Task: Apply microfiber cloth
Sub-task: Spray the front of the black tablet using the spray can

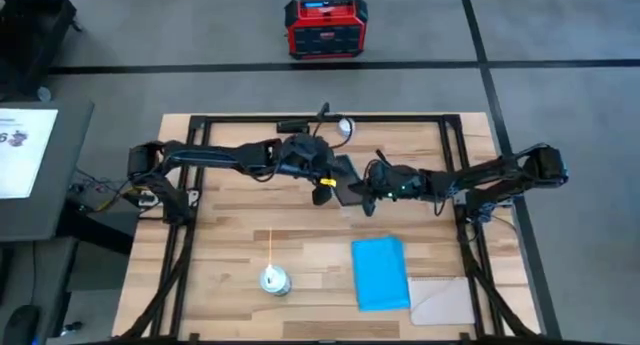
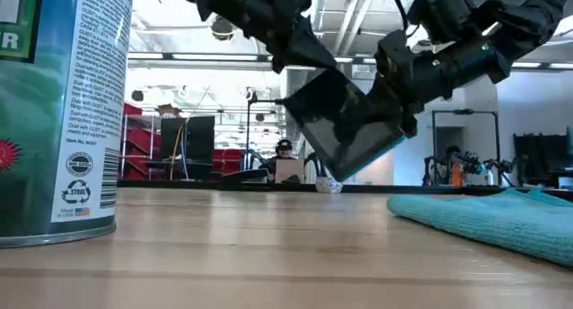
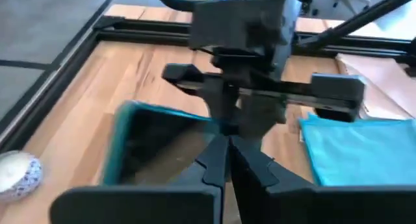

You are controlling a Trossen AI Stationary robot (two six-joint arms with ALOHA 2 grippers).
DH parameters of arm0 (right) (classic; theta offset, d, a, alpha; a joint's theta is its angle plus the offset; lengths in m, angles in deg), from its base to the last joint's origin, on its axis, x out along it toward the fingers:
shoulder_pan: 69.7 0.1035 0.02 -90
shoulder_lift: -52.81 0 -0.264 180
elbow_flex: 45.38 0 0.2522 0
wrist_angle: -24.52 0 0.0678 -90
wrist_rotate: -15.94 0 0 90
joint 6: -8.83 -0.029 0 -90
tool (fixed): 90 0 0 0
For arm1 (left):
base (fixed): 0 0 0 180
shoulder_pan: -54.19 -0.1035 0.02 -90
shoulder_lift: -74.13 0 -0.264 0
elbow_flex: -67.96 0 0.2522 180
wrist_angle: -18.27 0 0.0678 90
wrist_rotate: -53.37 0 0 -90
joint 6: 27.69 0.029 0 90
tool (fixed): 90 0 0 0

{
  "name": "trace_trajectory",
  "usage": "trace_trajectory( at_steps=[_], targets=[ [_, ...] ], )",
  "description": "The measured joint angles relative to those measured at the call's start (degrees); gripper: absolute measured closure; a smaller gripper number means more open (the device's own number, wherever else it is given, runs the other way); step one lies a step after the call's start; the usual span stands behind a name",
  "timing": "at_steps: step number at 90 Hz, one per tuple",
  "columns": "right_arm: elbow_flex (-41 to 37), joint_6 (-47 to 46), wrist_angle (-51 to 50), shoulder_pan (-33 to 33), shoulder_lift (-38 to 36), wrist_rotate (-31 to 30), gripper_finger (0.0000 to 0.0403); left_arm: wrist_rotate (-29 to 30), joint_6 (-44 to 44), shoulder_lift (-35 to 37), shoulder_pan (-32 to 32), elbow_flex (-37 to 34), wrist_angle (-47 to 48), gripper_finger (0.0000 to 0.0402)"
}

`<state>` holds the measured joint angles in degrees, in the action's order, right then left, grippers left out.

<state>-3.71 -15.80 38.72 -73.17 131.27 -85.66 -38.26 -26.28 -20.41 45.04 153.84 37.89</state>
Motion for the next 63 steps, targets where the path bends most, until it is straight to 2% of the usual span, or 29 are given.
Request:
trace_trajectory(
  at_steps=[18, 25, 35, 48, 63],
  targets=[
    [-0.30, 2.91, 4.06, 1.03, -1.21, -6.91, 0.0393, 0.98, 0.69, -0.02, -0.47, -0.14, 0.17, 0.0402],
    [-1.48, 3.49, 4.06, 1.79, -3.43, -10.32, 0.0393, 1.10, 0.64, 0.78, -0.84, -2.12, -2.76, 0.0402],
    [-3.50, 4.36, 2.07, 2.11, -8.59, -13.37, 0.0393, 0.75, -1.20, 5.00, -2.04, -8.92, -11.14, 0.0402],
    [-7.64, 4.18, 2.14, 2.43, -15.42, -17.01, 0.0393, 0.57, -6.37, 14.12, -3.68, -22.29, -25.27, 0.0402],
    [-9.38, 2.78, 8.31, 2.48, -17.13, -14.16, 0.0393, 0.45, -14.60, 17.49, -4.56, -36.31, -43.73, 0.0402]
  ],
)
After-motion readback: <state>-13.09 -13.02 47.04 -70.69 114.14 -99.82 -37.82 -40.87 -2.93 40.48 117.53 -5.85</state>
